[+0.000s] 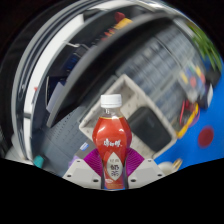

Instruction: Pour water

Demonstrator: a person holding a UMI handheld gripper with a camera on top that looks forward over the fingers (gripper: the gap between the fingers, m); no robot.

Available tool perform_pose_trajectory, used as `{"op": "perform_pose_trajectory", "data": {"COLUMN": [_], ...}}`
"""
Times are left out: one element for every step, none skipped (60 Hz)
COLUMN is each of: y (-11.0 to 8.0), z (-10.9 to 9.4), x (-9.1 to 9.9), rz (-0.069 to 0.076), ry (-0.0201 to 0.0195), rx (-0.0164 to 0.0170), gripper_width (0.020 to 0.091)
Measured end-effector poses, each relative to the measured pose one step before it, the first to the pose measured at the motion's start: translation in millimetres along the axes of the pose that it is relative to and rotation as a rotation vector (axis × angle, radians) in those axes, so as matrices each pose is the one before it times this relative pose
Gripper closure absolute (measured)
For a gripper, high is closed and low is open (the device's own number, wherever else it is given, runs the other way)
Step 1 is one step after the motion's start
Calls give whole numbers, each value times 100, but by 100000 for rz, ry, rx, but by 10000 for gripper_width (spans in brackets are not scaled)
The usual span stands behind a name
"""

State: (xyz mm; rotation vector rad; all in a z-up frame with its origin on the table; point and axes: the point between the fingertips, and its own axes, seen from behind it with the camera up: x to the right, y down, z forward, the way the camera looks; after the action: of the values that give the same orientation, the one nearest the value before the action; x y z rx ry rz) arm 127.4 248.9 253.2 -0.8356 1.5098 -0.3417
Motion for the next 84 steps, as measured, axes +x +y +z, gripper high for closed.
{"op": "perform_pose_trajectory", "data": {"y": [-900, -915, -873, -792, -739, -601, -422, -503, -371, -305, -212, -172, -69, 34, 147, 224, 204, 485, 200, 316, 235, 273, 313, 390, 488, 577, 648, 552, 569, 557, 577, 614, 554, 534, 556, 559, 613, 569, 528, 614, 543, 567, 602, 673, 552, -825, 46, 398, -323, 104, -2, -15, 19, -9, 35, -18, 10, 2, 9, -14, 0, -17, -4, -19, -16, 18, 10, 3, 20, 28, -10, 3, 74, 103, 72, -15, -34, 12, 50, 63, 70, 115, 205, 178], "z": [-83, 10, -59, -18, -54, -58, -215, -11, -105, 49, -27, 41, 61, 105, 115, 125, 194, 404, 120, 254, 145, 132, 174, 166, 174, 324, 246, 252, 241, 201, 232, 225, 215, 337, 253, 259, 245, 227, 211, 260, 175, 191, 179, 171, -46, 61, 15, -56, -70, -116, -57, -62, -65, -72, -43, -38, 168, -80, -47, -12, -11, 6, 5, 5, 16, -7, 6, -20, -32, -35, -31, -51, -64, -42, -157, -214, -241, -282, -312, -319, -354, -402, -360, -411], "x": [237, 346, 425, 476, 505, 544, 1072, 713, 698, 886, 879, 897, 899, 876, 887, 898, 864, 1003, 770, 759, 636, 583, 536, 515, 541, 698, 511, 479, 482, 440, 418, 331, 289, 282, 269, 208, 197, 135, 110, 151, 54, 70, 101, 116, 90, 0, 45, 48, 36, 164, -9, -14, 29, -35, -46, -12, -70, -9, -12, -6, -18, 29, 2, 41, 38, 9, 20, -9, -57, -4, 6, 18, 42, 53, 99, 66, 58, 40, 11, -55, -158, -119, -154, -162], "rz": [-4677, -4086, -3689, -3611, -3584, -3553, -3715, -3549, -3245, -3492, -3788, -3956, -3958, -3599, -3220, -3092, -2960, -2497, -1915, -1074, -582, -421, -431, -341, -302, -478, -627, -835, -719, -491, -514, -583, -612, -612, -482, -400, -414, -367, -325, -293, -148, -99, 221, 261, 130, 1227, 1300, 1137, 1031, 398, 497, 234, -150, 2, -315, -343, -342, -420, -351, -110, 27, 103, 222, 97, 101, 104, -76, -188, -71, 62, 81, 150, 70, -201, -559, -905, -805, -373, 154, 458, 625, 622, 644, 489], "ry": [1041, 1221, 1304, 1279, 1161, 1206, 1162, 1615, 2483, 2172, 2225, 2165, 2056, 2000, 1968, 1975, 1771, 1094, 1502, 1429, 1088, 735, 447, 420, 539, 498, 606, 626, 619, 634, 483, 263, 95, 78, 167, 124, -9, -134, -160, -201, -173, -175, -60, -102, -152, -237, -163, -178, -161, 443, -352, -190, 113, -55, -6, 150, 111, 148, 131, 58, -24, 70, -78, 5, 42, -42, 109, 59, -108, 184, 262, 321, 582, 668, 835, 704, 506, 519, 531, 266, -79, -313, -35, -72], "rx": [963, 1080, 1164, 1122, 960, 824, 1451, 856, 455, 360, 77, 15, 5, -227, -488, -553, -521, 925, -274, -124, -165, 59, -2, -308, -671, -129, -887, -790, -816, -901, -892, -518, -586, -567, -722, -817, -911, -683, -495, -90, -290, -275, -590, -798, -377, 4779, 921, -1174, 2170, 478, 752, 714, 517, 490, 204, 314, 216, 48, -87, -133, -244, -148, -192, -39, -41, -171, -155, -139, -188, -255, -266, -291, -455, -264, -342, -11, 96, -44, -200, -198, -142, -389, -475, -522], "gripper_width": [838, 839, 838, 838, 838, 838, 840, 838, 837, 838, 839, 839, 839, 839, 839, 838, 839, 838, 838, 838, 838, 838, 838, 839, 840, 837, 838, 839, 839, 839, 840, 840, 840, 840, 840, 839, 841, 840, 841, 839, 839, 839, 840, 836, 832, 828, 829, 826, 832, 831, 831, 830, 830, 819, 816, 816, 816, 799, 797, 790, 772, 770, 759, 753, 741, 724, 709, 692, 682, 670, 657, 644, 624, 596, 570, 526, 460, 394, 371, 346, 312, 298, 296, 299]}}
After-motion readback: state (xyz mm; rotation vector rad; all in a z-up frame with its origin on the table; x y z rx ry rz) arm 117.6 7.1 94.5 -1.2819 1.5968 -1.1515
